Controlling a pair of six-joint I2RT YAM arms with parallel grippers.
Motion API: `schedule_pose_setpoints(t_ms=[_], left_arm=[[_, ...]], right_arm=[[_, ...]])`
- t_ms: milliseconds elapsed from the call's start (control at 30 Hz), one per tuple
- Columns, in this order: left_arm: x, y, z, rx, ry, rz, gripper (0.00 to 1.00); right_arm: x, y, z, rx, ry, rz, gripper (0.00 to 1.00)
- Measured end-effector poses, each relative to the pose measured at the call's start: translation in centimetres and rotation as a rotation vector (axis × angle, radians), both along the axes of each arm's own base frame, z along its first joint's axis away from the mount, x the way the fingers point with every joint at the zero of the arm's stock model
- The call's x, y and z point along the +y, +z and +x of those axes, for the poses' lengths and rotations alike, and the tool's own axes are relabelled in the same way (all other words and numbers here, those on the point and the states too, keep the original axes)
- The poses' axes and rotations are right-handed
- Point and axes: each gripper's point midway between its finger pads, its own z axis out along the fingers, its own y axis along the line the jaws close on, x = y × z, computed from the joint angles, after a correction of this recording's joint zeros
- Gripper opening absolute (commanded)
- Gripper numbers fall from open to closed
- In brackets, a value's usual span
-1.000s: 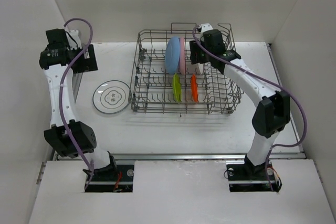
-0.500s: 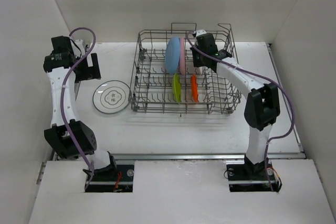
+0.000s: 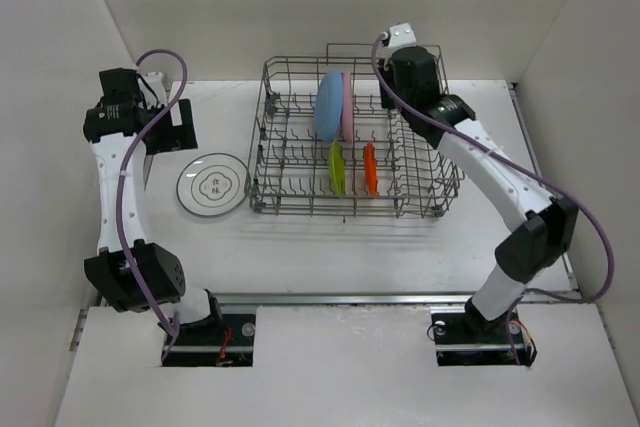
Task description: Unload the plates from the dish rack
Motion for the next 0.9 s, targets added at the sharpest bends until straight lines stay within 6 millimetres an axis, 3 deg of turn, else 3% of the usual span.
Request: schedule_pose_setpoints(t_ms=[133,200,267,333,433,533,600,767,900], left_arm=[[-1.0,0.1,-0.2,0.007,-0.033,-0.041,1.00],[-1.8,0.5,-0.2,0.018,-0.067,-0.074,1.00],[-2.7,1.1,0.0,0.026,-0.105,-0.104,1.00],[-3.7,1.6,0.4,0.031,-0.156,-0.134,1.00],[-5.5,2.3,0.7,0.033,-0.226,-0.189,1.00],[-6.9,3.3,0.7,0.016,-0.281,-0.229,1.00],[-7.7,4.3,0.9,-0.007,-0.311,-0.236,1.00],[-12.0,6.2,1.1,-0.048,-0.470,-0.246,1.00],[-15.4,4.9,0.8,0.008,-0.577,-0.261,1.00]], right_arm=[[-1.0,5.5,-1.8,-0.146,-0.028,-0.027,0.00],[-0.1,7.2,-3.8,-0.213,-0.021,-0.065,0.00],[1.6,7.6,-6.0,-0.264,0.009,-0.131,0.00],[3.8,6.4,-8.6,-0.298,0.050,-0.238,0.00],[7.1,2.6,-11.8,-0.324,0.134,-0.457,0.00],[8.3,-2.4,-14.0,-0.300,0.194,-0.691,0.00],[8.9,-4.7,-15.1,-0.285,0.226,-0.810,0.00],[11.6,-6.3,-17.7,-0.318,0.249,-0.929,0.00],[14.3,-7.5,-19.4,-0.346,0.261,-0.968,0.00]])
